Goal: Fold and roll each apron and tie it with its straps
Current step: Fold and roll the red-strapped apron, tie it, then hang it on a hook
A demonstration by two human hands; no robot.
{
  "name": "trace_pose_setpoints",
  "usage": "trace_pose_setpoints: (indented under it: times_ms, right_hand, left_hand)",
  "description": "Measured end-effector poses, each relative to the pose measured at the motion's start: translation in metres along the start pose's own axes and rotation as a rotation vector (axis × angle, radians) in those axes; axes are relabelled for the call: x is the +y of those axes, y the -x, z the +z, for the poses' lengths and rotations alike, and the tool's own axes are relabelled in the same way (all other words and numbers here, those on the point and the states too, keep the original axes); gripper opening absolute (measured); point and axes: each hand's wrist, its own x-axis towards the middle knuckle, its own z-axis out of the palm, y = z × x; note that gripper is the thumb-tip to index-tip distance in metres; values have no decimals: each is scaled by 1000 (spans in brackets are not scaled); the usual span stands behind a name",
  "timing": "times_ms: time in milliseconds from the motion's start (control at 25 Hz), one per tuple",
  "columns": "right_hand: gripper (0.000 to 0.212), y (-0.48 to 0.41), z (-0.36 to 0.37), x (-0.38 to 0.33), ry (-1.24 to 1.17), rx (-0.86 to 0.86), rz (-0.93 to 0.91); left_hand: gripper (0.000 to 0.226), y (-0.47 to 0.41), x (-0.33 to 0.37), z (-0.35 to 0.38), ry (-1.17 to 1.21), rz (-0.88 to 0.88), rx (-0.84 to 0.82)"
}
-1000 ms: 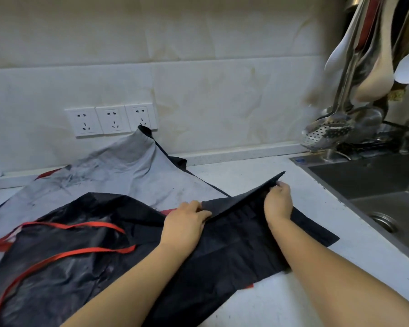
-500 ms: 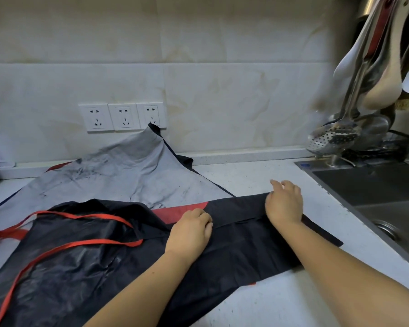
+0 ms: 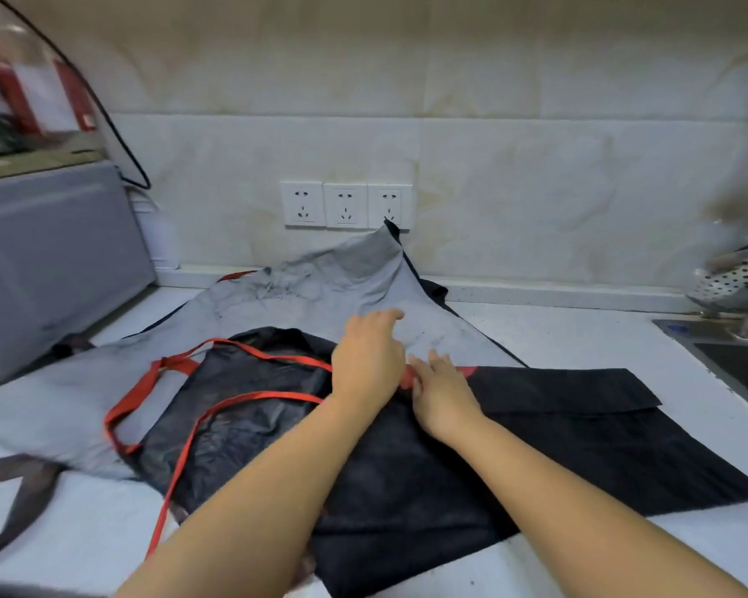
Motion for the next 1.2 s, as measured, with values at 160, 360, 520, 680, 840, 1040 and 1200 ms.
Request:
trace_pose_setpoints:
  times_ms: [160,360,520,680,840,1040,1200]
  right_hand:
    - [49,12,25,-19,-18,9,-56]
    - [52,15,27,-21,97,-30,-32]
    - [53,14,29,-22,129,-79,46]
    - [55,11,29,-22,151,-91,137]
    - [56,11,30,-23,161,-102,145]
    - [53,14,29,-23,142,-83,137]
    - [53,12,29,-24,130,-63,140]
  left_hand:
    - [55,-25,-66,-57,-433,-79,-340]
    - [55,-15,-120,-66,-572,-80,-575]
    - [46,0,-145,-54,-681,-105,-376]
    - [44,19,-169,-53,-769,-175,-212]
    - [39,16,-149,-55,-620,-134,-104]
    - [49,27,-84,-34,-233,53,-216]
    - [61,60,-102,-2,-321,-99,-434]
